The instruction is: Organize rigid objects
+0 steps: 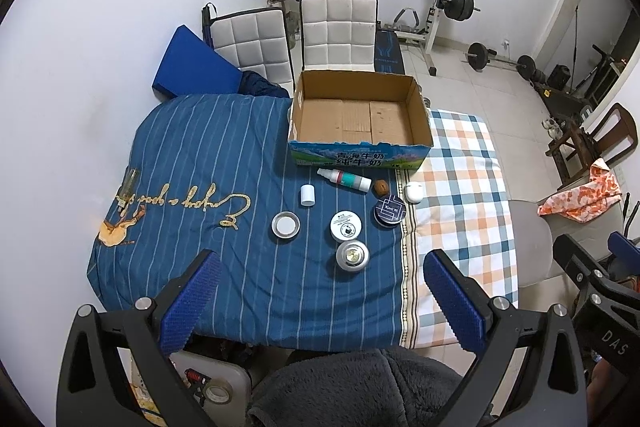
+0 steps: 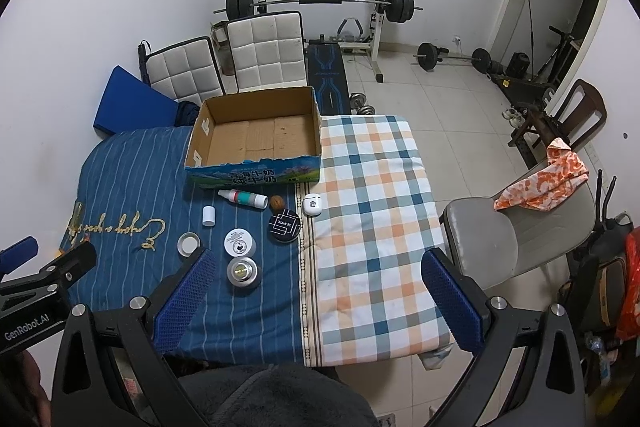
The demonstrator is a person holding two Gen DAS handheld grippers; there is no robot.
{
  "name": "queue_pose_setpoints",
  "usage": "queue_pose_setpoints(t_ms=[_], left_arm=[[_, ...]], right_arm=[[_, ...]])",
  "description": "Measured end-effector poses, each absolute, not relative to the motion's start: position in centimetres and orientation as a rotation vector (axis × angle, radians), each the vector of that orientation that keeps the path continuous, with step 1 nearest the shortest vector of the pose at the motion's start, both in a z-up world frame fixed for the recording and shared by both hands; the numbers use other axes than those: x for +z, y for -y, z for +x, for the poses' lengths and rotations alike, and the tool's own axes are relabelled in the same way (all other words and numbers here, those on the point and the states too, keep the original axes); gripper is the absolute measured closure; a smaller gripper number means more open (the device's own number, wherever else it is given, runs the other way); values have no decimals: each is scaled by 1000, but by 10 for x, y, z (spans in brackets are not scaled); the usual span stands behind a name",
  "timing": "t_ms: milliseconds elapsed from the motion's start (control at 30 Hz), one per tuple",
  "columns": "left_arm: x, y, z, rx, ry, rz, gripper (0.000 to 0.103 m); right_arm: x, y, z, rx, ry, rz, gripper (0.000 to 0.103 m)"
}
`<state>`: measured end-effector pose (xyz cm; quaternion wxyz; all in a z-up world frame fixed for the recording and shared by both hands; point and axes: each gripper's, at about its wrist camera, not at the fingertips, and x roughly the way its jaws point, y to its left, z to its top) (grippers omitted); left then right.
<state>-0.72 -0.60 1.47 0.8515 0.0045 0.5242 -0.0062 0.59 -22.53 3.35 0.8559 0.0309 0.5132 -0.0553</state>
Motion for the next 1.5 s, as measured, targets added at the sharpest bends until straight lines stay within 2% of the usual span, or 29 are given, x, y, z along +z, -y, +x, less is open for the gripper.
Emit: queue_pose_setpoints(t_ms=[867,1500], left_arm=[[20,7,-12,-23,-1077,21,0],[5,8,-9,-32,-1111,18,0]], right_arm=[[35,223,3,-107,-1078,72,0],[33,214,8,-103,-1107,80,0]])
